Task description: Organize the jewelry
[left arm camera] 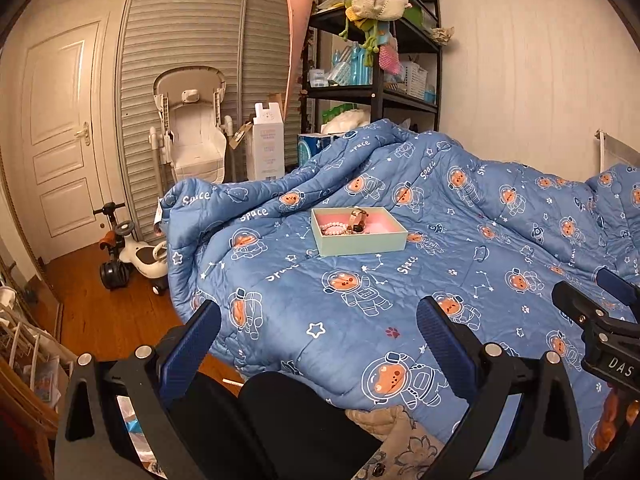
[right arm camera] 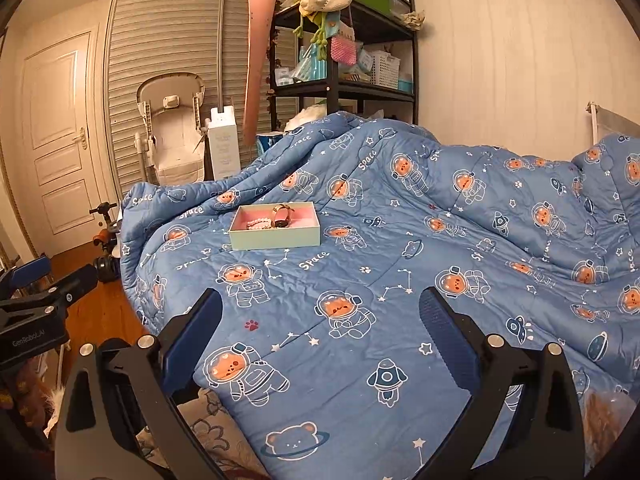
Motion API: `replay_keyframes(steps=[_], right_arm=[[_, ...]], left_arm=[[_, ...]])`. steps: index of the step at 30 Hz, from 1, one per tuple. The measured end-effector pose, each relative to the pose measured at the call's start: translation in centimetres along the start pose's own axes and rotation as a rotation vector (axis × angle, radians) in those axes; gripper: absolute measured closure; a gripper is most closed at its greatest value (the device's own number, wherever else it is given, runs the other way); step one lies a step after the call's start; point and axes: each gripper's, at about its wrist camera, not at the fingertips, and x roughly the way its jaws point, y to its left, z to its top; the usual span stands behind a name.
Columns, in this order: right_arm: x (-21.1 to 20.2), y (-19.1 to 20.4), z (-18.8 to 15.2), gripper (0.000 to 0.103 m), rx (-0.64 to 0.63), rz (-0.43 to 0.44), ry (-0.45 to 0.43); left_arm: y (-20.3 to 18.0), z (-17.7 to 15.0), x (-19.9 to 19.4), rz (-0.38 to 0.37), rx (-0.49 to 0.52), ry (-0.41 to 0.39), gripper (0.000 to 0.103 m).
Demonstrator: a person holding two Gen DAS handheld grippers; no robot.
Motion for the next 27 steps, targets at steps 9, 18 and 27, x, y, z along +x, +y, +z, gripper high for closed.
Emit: replay_keyframes(steps=[9, 18, 27], right_arm=[[-0.22, 0.4, -0.05, 0.006, -0.023, 0.009, 0.002], [-0.36, 0.79, 0.11, 0.006, -0.038, 0.008, -0.003], [-0.41, 0.71, 0.03, 0.006, -0.033, 0.003, 0.0]], left_arm=[[0.26, -0.1, 0.25, -0.008, -0.017, 0.012, 0.007], [0.44, -0.16, 0.29, -0.004, -0.021, 0.021, 0.007], [0.49, -0.12, 0.17, -0.003, -0.02, 0.018, 0.007]])
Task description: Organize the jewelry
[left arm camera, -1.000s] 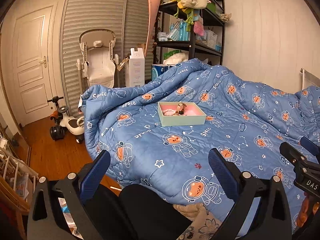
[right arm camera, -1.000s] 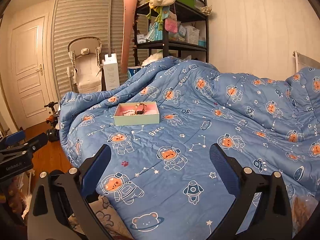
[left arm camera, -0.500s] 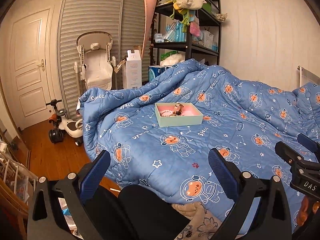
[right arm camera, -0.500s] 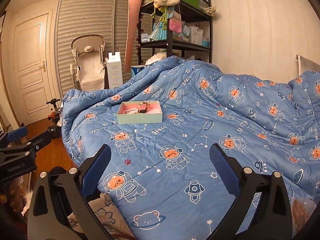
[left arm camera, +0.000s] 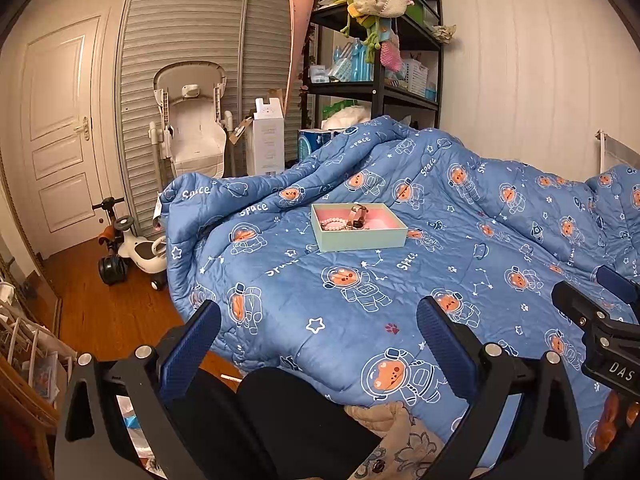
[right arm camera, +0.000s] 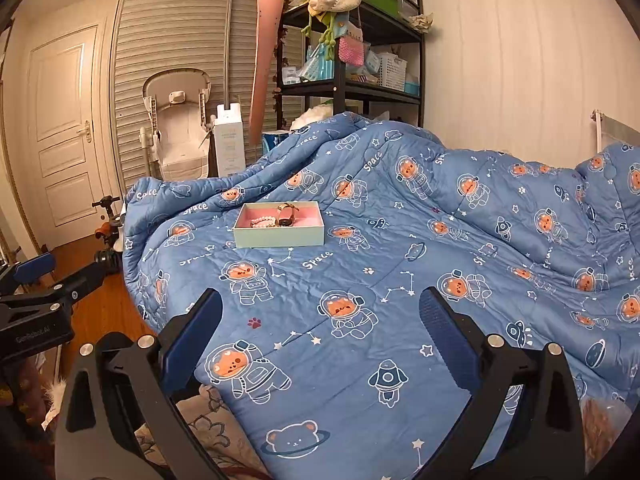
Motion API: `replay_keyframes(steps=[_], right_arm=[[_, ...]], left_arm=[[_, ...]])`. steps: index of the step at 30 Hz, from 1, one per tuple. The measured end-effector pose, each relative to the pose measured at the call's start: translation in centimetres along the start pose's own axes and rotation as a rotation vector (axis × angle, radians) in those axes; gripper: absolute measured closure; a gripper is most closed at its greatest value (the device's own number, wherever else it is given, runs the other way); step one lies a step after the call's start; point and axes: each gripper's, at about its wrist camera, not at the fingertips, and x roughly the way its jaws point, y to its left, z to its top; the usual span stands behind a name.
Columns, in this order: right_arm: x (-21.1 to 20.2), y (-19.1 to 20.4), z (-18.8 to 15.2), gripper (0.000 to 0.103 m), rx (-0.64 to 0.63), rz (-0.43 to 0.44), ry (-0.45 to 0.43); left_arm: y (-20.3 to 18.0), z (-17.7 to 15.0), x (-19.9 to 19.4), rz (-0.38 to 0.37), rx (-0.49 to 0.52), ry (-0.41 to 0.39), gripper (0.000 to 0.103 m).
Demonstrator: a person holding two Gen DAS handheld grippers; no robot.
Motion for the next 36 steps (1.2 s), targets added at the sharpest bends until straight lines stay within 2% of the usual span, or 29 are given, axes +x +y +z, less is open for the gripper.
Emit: replay_keyframes(steps=[18, 36], right_arm=[[0.02, 0.04, -0.02, 0.006, -0.002, 0.002, 0.0], [0.03, 0.17, -0.21, 0.006, -0.002, 0.006, 0.002]], left_arm=[[0.27, -0.03, 0.02, -0.003, 0.001, 0.0, 0.007], [-0.3, 0.04, -0.62, 0.03, -0.005, -0.006, 0.007]])
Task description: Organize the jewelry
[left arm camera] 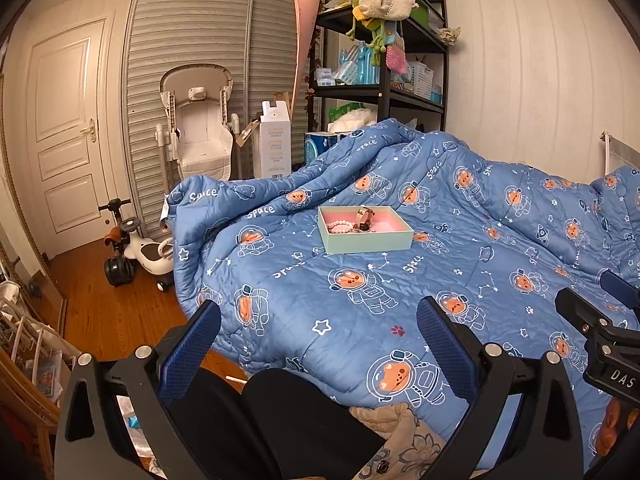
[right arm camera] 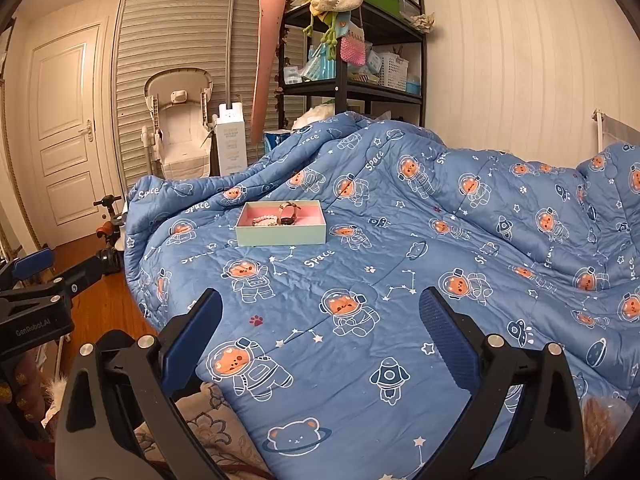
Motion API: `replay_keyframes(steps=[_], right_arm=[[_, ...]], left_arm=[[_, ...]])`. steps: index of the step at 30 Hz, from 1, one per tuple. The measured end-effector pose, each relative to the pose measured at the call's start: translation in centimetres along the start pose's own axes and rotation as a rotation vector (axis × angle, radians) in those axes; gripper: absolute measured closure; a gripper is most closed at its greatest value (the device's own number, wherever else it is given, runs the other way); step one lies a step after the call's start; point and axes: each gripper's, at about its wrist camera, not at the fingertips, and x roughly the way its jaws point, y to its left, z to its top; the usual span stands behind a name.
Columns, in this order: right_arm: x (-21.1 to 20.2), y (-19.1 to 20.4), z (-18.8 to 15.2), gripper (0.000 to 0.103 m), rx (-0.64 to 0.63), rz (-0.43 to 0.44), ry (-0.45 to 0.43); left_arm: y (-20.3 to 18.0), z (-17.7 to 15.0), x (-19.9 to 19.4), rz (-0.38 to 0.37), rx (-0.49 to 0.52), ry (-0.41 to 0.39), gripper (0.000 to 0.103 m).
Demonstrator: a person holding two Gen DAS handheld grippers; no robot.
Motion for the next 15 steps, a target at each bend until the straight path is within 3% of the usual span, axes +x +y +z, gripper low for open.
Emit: replay_keyframes(steps=[15], right_arm=[[0.02, 0.07, -0.11, 0.006, -0.004, 0.002, 0.002]], left_arm=[[-0.08, -0.15, 0.05, -0.003, 0.006, -0.001, 0.007]])
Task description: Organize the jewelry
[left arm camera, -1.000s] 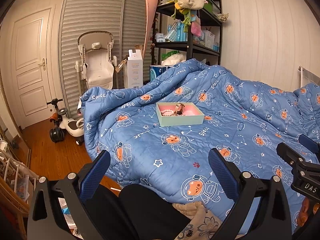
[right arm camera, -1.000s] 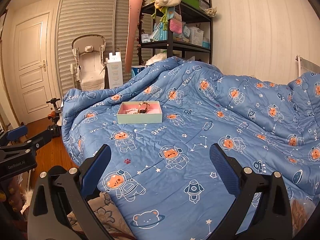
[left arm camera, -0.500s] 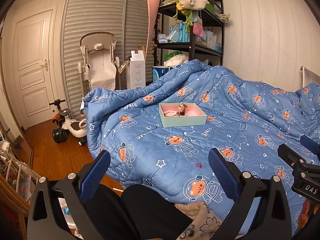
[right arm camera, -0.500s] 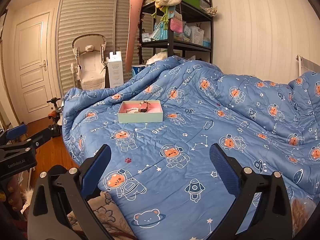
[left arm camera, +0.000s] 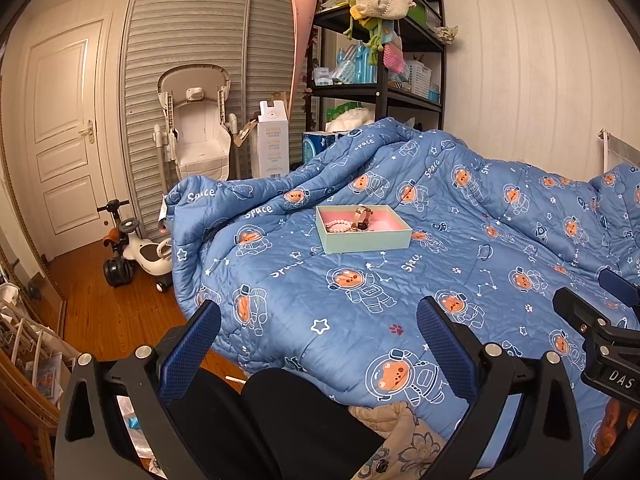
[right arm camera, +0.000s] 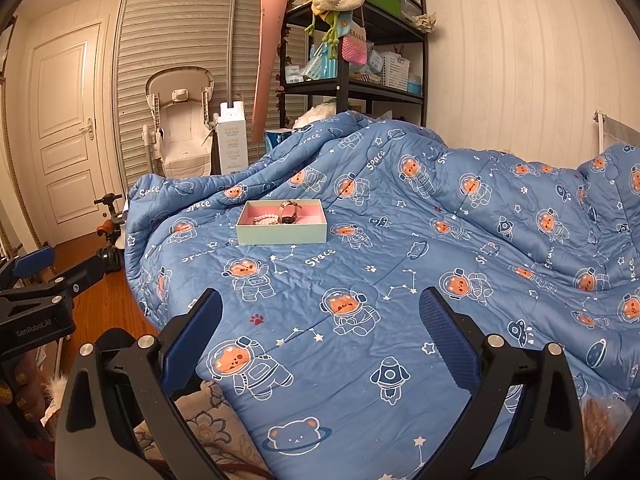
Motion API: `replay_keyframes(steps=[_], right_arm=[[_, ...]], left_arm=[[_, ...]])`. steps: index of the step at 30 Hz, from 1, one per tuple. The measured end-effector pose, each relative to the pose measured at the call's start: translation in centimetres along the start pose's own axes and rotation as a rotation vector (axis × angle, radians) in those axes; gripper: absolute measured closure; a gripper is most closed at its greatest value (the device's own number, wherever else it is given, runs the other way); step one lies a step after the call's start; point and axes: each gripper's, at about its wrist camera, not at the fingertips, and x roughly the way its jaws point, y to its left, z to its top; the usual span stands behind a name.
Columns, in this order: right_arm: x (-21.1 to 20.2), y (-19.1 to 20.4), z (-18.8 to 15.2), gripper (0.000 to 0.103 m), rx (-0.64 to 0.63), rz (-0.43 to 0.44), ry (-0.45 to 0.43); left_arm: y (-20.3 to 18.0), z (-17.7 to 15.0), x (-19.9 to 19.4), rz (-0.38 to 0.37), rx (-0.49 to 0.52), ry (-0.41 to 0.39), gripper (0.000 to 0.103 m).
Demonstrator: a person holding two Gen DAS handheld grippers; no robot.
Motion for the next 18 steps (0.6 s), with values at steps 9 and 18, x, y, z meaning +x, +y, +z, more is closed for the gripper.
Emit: replay_keyframes(steps=[9, 18], right_arm=[[0.06, -0.04, -0.02, 0.006, -0.001, 0.001, -0.002], [0.13, 0.12, 0.1, 0.006, -0.007, 0.006, -0.001]], left_arm=[[-0.18, -0.17, 0.16, 0.005, -0.007, 0.001, 0.007], [-0.19, -0.15, 0.18, 0.004, -0.006, 0.001, 0.007]])
